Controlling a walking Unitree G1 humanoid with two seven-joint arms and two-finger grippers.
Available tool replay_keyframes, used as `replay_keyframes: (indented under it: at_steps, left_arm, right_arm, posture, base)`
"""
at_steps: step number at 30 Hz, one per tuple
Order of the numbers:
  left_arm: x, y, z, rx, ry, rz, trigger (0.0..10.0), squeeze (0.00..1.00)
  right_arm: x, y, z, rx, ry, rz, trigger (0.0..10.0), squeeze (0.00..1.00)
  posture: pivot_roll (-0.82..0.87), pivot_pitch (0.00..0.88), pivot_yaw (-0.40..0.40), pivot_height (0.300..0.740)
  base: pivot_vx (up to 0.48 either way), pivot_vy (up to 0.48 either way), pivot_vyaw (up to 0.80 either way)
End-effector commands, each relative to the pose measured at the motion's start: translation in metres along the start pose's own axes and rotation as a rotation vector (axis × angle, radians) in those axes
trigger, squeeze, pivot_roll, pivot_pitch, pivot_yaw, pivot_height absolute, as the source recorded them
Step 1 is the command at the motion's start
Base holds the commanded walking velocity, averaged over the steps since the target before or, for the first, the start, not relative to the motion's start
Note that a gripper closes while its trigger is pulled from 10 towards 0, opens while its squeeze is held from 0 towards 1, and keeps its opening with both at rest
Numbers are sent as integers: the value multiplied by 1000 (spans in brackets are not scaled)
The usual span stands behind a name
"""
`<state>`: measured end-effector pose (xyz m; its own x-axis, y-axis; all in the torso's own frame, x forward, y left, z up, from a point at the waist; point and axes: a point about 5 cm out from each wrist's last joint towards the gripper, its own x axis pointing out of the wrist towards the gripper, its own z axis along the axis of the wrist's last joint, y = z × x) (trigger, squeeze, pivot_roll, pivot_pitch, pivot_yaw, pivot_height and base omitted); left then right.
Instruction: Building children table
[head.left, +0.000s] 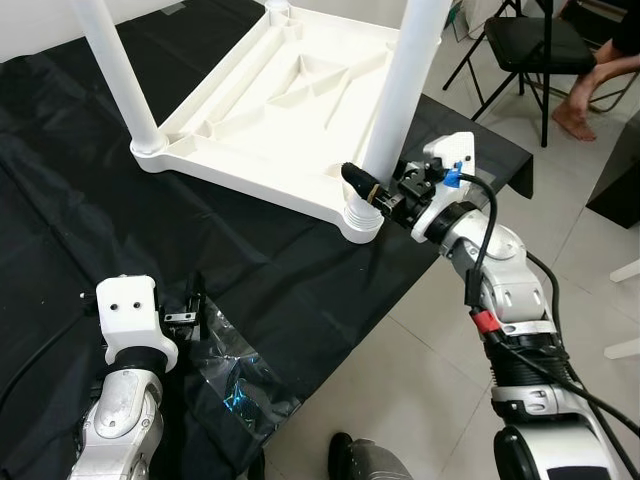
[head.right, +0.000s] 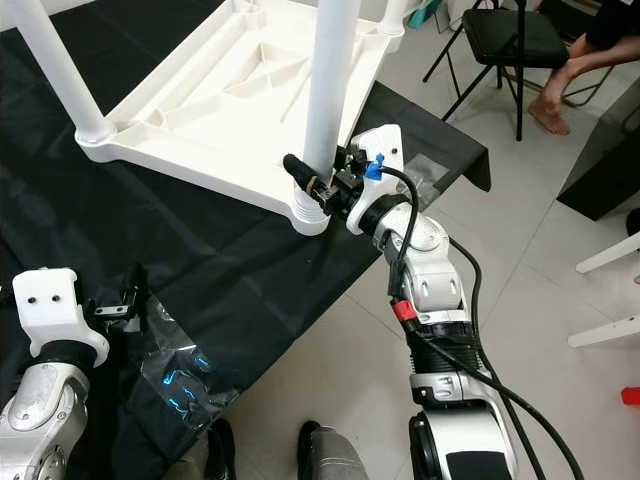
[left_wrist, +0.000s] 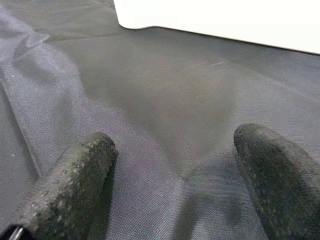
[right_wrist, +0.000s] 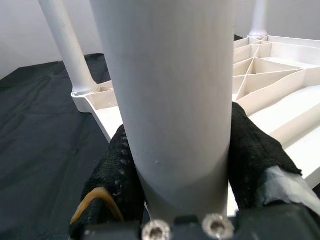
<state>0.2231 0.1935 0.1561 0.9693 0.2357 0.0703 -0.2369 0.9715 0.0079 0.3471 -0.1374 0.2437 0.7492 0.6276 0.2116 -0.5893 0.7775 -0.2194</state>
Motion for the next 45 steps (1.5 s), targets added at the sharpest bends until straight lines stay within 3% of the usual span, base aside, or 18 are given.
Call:
replay_keyframes:
  at_steps: [1,3,4,5,7,9,12,18,19,20,21,22,25,26,30,42,43,45]
  left_arm:
    - [-3,0,-3,-4,17,6,10000,0]
    - [-2,0,-4,-5,17,7,10000,0]
    - [-2,0,-4,-5,17,7,10000,0]
    - [-2,1,-4,-6,17,7,10000,0]
    - [-2,1,-4,-6,17,7,10000,0]
    - [-1,1,-5,-7,17,8,10000,0]
    - [0,1,-5,-6,17,9,10000,0]
    - [2,0,-7,-9,20,6,10000,0]
    - [3,0,-7,-9,20,6,10000,0]
    - [3,0,-8,-9,20,7,10000,0]
    - [4,0,-8,-8,21,7,10000,0]
    - [4,0,-8,-8,21,8,10000,0]
    - [4,0,-8,-8,21,8,10000,0]
    - [4,0,-8,-9,21,7,10000,0]
    - [4,-1,-7,-9,20,6,10000,0]
    - [0,-2,-5,-9,13,9,10000,0]
    - [-1,-1,-4,-8,13,9,10000,0]
    - [-2,-1,-4,-8,13,10,10000,0]
  right_arm:
    - [-2,5,3,-7,-16,39,0,0]
    - [-10,1,-2,-68,12,-216,0,0]
    - [-10,1,-2,-68,12,-216,0,0]
    - [-18,-5,-6,-130,40,-427,0,0]
    - [-18,-5,-6,-130,40,-427,0,0]
    - [-36,24,-28,-65,124,-608,0,0]
    - [-38,47,-37,-16,154,-602,0,0]
    - [-33,48,-38,-20,153,-590,0,0]
    - [-31,48,-38,-14,153,-566,4078,0]
    - [-29,49,-37,-12,152,-551,10000,0]
    - [-28,50,-37,-10,150,-529,10000,0]
    - [-27,51,-36,2,135,-499,10000,584]
    - [-26,52,-34,13,119,-480,10000,584]
    - [-24,53,-32,18,105,-429,10000,1000]
    - [-20,53,-22,42,54,-188,10000,1000]
    - [-13,20,-6,7,51,176,10000,1000]
    - [-12,21,-4,20,51,241,10000,0]
    - [-10,20,-1,36,41,300,9373,0]
  posture:
    - [22,241,-61,740]
    - [19,237,-67,740]
    - [19,237,-67,740]
    - [19,237,-67,740]
    - [19,237,-67,740]
    - [18,227,-70,740]
    - [16,223,-67,740]
    - [8,209,-71,740]
    - [6,205,-70,740]
    - [5,204,-69,740]
    - [7,203,-70,740]
    - [8,201,-70,740]
    - [8,201,-70,740]
    - [7,200,-69,740]
    - [9,203,-70,740]
    - [30,229,-71,740]
    - [32,231,-72,740]
    - [38,238,-71,740]
  base:
    - [0,0,0]
    - [0,0,0]
    - [0,0,0]
    - [0,0,0]
    - [0,0,0]
    - [0,0,0]
    - [0,0,0]
    - [0,0,0]
    - [0,0,0]
    - [0,0,0]
    - [0,0,0]
    - [0,0,0]
    - [0,0,0]
    - [0,0,0]
    - [0,0,0]
    - [0,0,0]
    - [0,0,0]
    - [0,0,0]
